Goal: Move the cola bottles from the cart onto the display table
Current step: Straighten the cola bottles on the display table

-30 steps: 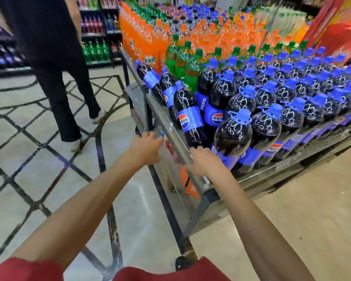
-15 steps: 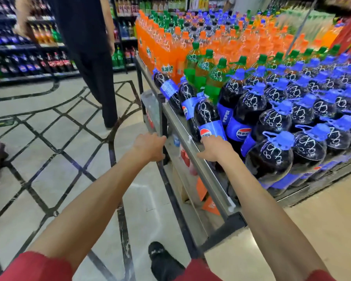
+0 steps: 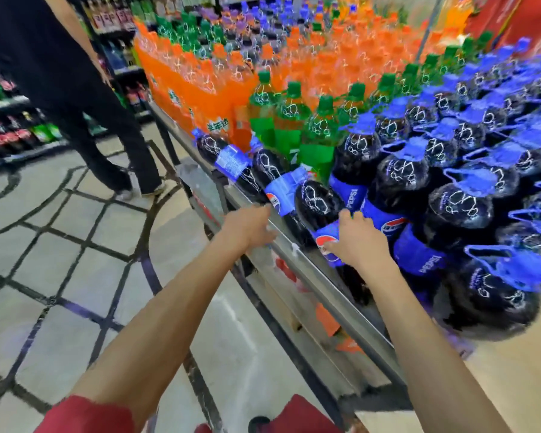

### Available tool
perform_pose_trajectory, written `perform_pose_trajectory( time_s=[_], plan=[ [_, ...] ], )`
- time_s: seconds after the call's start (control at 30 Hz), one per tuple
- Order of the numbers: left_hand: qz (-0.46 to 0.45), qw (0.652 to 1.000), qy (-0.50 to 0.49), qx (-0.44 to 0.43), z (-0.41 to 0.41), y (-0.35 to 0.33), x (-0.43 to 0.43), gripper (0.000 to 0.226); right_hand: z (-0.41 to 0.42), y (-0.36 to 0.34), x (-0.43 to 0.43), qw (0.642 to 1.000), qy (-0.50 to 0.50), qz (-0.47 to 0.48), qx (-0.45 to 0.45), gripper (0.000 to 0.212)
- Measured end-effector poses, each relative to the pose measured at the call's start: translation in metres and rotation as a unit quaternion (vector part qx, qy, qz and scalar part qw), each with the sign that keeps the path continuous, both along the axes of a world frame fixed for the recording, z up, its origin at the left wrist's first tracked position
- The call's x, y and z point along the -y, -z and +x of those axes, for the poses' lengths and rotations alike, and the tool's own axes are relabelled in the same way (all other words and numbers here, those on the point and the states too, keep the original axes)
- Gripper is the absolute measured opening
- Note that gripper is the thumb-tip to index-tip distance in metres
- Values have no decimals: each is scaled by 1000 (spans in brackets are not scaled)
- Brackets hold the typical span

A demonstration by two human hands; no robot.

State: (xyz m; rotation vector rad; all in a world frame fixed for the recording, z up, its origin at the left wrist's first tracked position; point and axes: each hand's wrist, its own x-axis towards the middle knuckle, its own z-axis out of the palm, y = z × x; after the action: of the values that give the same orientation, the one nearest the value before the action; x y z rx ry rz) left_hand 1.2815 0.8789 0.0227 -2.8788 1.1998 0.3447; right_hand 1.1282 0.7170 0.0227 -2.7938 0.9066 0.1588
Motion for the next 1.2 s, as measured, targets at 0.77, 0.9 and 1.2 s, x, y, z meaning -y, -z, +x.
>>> perform_pose_trajectory(
  time_s=[0.77, 0.9, 1.2],
  plan=[
    [-328, 874, -17, -358, 26, 40, 76, 82, -1, 47, -11, 966, 235, 110, 22, 117],
    [-357, 856, -41, -371, 23, 46, 81, 83, 5, 53, -17, 961, 264, 68, 42, 114],
    [-407, 824, -2, -394, 15, 50, 91, 108, -9, 60, -20, 948, 309, 19, 73, 110]
  ],
)
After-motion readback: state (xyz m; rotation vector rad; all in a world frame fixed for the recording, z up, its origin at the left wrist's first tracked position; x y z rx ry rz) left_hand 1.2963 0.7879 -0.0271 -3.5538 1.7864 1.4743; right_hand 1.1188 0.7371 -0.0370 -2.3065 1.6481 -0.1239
